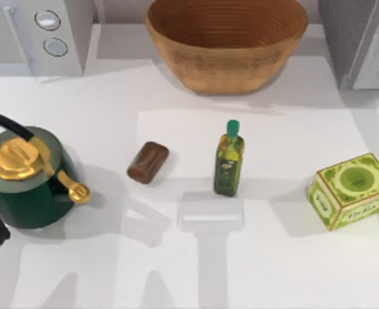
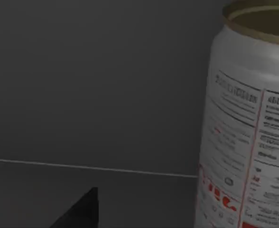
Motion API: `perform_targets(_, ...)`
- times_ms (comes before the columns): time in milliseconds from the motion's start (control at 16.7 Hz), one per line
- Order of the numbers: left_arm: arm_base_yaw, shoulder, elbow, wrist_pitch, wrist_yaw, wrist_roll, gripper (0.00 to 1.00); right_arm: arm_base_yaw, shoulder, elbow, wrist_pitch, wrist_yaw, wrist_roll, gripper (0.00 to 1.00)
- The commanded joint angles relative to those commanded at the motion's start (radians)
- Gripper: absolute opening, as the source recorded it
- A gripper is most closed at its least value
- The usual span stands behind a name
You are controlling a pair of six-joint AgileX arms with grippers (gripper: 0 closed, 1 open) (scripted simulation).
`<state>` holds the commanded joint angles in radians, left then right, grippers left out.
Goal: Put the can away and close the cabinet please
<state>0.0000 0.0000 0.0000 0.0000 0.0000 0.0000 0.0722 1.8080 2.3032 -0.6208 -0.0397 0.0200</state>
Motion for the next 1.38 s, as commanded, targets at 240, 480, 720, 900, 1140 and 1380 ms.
perform_targets(240, 0.0, 0.0, 0.0, 0.0, 0.0, 0.0, 1.0, -0.023, -0.302, -0.474, 0.088, -0.082, 0.003, 1.0)
perform_targets(480, 0.0, 0.0, 0.0, 0.0, 0.0, 0.0, 1.0, -0.044, -0.697, -1.039, 0.219, -0.124, 0.005, 1.0)
perform_targets(720, 0.0, 0.0, 0.0, 0.0, 0.0, 0.0, 1.0, -0.056, -1.106, -1.569, 0.362, -0.116, 0.002, 1.0)
perform_targets(900, 0.0, 0.0, 0.0, 0.0, 0.0, 0.0, 1.0, -0.062, -1.384, -1.881, 0.461, -0.078, -0.002, 1.0)
perform_targets(1140, 0.0, 0.0, 0.0, 0.0, 0.0, 0.0, 1.0, -0.068, -1.67, -2.165, 0.566, -0.012, -0.012, 1.0)
perform_targets(1380, 0.0, 0.0, 0.0, 0.0, 0.0, 0.0, 1.0, -0.072, -1.8, -2.295, 0.617, 0.036, -0.019, 1.0)
